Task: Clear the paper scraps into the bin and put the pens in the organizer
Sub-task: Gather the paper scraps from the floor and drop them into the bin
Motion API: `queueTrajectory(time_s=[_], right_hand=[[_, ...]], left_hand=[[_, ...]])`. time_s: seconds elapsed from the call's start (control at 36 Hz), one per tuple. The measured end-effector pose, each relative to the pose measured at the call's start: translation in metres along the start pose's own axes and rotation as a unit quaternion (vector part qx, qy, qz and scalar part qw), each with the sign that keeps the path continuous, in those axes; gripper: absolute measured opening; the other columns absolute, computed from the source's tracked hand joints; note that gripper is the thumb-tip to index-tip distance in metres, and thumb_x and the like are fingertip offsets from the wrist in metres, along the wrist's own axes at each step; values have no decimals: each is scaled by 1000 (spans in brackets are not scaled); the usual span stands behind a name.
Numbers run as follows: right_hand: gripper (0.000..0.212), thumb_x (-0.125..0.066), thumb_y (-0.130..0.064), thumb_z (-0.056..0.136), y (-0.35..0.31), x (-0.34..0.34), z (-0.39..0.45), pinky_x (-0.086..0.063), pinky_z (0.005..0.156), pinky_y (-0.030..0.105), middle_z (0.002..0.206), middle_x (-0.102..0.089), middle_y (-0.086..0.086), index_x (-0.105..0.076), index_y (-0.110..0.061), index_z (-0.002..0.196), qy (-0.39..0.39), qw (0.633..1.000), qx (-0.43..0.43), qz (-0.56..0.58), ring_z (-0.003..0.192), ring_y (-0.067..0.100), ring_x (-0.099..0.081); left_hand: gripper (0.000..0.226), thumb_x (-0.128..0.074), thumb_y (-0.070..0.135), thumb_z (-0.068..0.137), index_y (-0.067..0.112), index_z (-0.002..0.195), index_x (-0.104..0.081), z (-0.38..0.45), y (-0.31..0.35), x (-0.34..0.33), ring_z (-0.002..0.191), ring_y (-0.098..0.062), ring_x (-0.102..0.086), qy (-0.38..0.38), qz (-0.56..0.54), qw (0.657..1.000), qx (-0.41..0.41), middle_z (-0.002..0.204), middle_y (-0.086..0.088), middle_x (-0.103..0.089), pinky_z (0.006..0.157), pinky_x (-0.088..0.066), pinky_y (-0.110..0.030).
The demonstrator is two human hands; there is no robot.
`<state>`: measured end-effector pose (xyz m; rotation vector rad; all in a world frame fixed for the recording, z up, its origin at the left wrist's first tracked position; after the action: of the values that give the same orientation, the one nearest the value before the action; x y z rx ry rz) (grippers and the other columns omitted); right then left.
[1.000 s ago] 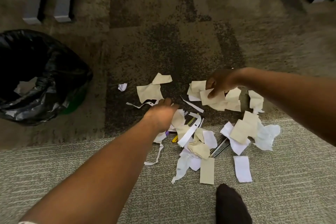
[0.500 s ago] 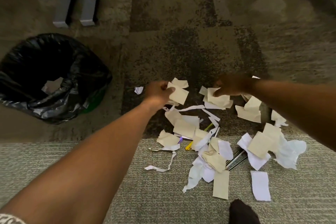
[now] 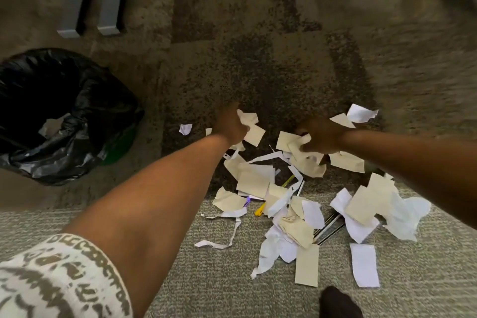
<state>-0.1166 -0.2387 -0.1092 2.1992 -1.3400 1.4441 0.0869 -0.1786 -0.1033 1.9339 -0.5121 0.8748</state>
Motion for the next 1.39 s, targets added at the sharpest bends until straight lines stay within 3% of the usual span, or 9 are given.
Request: queueTrajectory(time_s=[0.22, 0.39, 0.58, 0.67, 0.75, 0.89, 1.14, 1.28, 1.39], right_hand=[[34, -72, -21, 82, 2, 0, 1, -40, 82, 26, 123, -61, 4, -63, -22, 115, -2, 1000, 4, 23, 111, 22, -55], [31, -72, -18, 81, 1, 6, 1, -44, 79, 28, 118, -63, 2, -63, -23, 111, -25, 998, -2, 56, 98, 16, -54], [26, -73, -14, 82, 1, 21, -3, -49, 71, 29, 112, -61, 1, -62, -27, 101, -29, 987, -18, 154, 98, 18, -56], [30, -72, -11, 83, -2, 24, -2, -53, 84, 38, 116, -62, 2, -62, -25, 108, -35, 978, -21, 204, 104, 21, -58], [43, -71, -9, 84, -13, 26, 3, -53, 76, 29, 119, -59, -1, -59, -25, 122, -44, 968, -12, 246, 103, 16, -58], [43, -68, -16, 88, -37, 32, 20, -45, 63, 18, 118, -60, -2, -60, -21, 129, -28, 985, 16, 170, 86, 4, -55], [35, -58, -17, 92, -109, 30, 46, -38, 100, 29, 140, -46, 4, -59, -21, 127, -5, 986, 150, -69, 126, 22, -46], [40, -54, -17, 95, -121, 22, 59, -41, 97, 32, 137, -53, 8, -53, -19, 134, -29, 985, 128, -108, 123, 24, -51], [40, -54, -19, 96, -119, 20, 62, -41, 98, 31, 137, -54, 8, -51, -17, 136, -36, 988, 106, -106, 124, 24, -51]], left_hand=[[33, -68, 15, 85, 7, 116, -66, -7, -16, -5, 113, -28, -57, -4, 46, 999, 14, 122, -12, -63, 83, -38, -25], [23, -67, 21, 87, 10, 108, -69, -13, -26, 11, 105, -25, -61, 10, -3, 1000, 25, 115, -9, -68, 79, -40, -24], [32, -70, 30, 84, 14, 111, -71, -26, -44, 22, 114, -26, -59, 20, 92, 994, 55, 121, -8, -67, 94, -47, -31], [37, -69, 34, 84, 12, 113, -70, -33, -48, 19, 120, -28, -54, 18, 139, 987, 74, 126, -10, -62, 97, -46, -32], [36, -67, 32, 86, 12, 116, -68, -37, -47, 14, 121, -29, -54, 7, 138, 987, 84, 127, -11, -61, 96, -45, -33], [27, -64, 25, 89, 13, 113, -69, -44, -43, 19, 110, -28, -61, 15, 87, 993, 82, 119, -8, -66, 88, -48, -31], [17, -66, 28, 90, 22, 106, -65, -42, -42, 96, 84, -11, -51, 109, -11, 992, 62, 107, -1, -65, 71, -36, -23], [29, -67, 24, 89, 23, 116, -56, -50, -49, 134, 93, -15, -54, 137, -55, 988, 53, 103, 1, -56, 74, -36, -23], [58, -67, 23, 89, 27, 141, -42, -60, -50, 152, 111, -19, -57, 138, -71, 987, 35, 125, -2, -60, 84, -39, -23]])
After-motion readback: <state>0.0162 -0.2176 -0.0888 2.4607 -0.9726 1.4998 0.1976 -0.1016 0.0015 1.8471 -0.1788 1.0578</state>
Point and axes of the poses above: each hand's wrist, its own z-axis towards the middle knuckle, its own x-axis out of the back of the hand, y = z × x, the point moved 10 cm from there along z, towards the middle knuckle
